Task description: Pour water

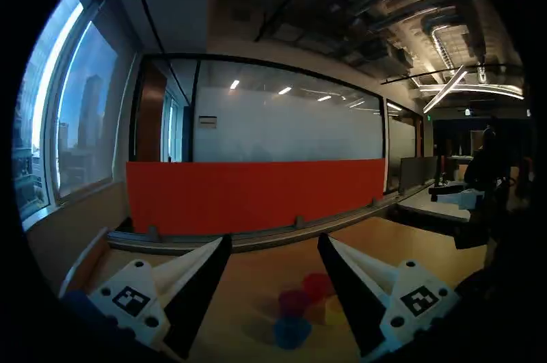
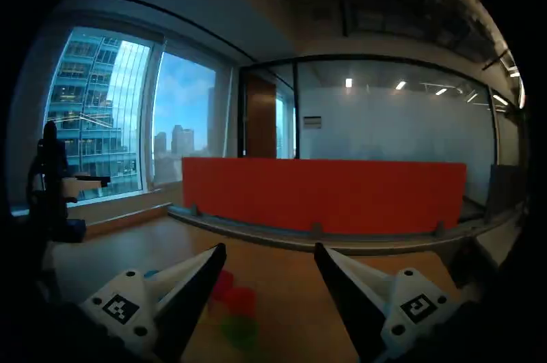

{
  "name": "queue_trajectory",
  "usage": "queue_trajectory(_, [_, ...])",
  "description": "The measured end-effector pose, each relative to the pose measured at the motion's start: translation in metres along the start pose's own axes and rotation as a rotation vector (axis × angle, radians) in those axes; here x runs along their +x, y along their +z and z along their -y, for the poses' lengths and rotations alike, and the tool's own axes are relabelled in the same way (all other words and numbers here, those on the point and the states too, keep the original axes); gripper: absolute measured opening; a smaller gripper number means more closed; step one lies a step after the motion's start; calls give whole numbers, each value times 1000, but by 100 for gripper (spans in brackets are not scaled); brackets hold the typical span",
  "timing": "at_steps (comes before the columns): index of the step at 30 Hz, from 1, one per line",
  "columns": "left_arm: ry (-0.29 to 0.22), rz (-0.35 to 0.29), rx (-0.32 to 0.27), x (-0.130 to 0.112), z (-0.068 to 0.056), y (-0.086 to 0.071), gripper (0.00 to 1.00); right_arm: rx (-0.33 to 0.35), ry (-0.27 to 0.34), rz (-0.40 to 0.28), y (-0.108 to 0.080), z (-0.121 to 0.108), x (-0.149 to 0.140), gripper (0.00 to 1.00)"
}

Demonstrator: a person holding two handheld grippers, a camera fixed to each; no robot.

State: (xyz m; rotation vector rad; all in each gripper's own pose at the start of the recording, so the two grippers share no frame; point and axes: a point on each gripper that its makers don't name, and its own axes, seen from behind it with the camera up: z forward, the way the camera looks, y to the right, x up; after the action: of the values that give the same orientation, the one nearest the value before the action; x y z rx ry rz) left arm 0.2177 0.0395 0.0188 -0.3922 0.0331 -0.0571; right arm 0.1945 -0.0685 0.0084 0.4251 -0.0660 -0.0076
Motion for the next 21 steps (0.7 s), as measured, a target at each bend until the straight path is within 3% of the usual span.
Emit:
queue_trajectory(5, [7,13,-24,-3,-2,2,93,76,10,2,1,18,2,100])
queue_trajectory(21, [56,66,-107,-16,-17,0,93,163,-17,71,8,40,-6,100])
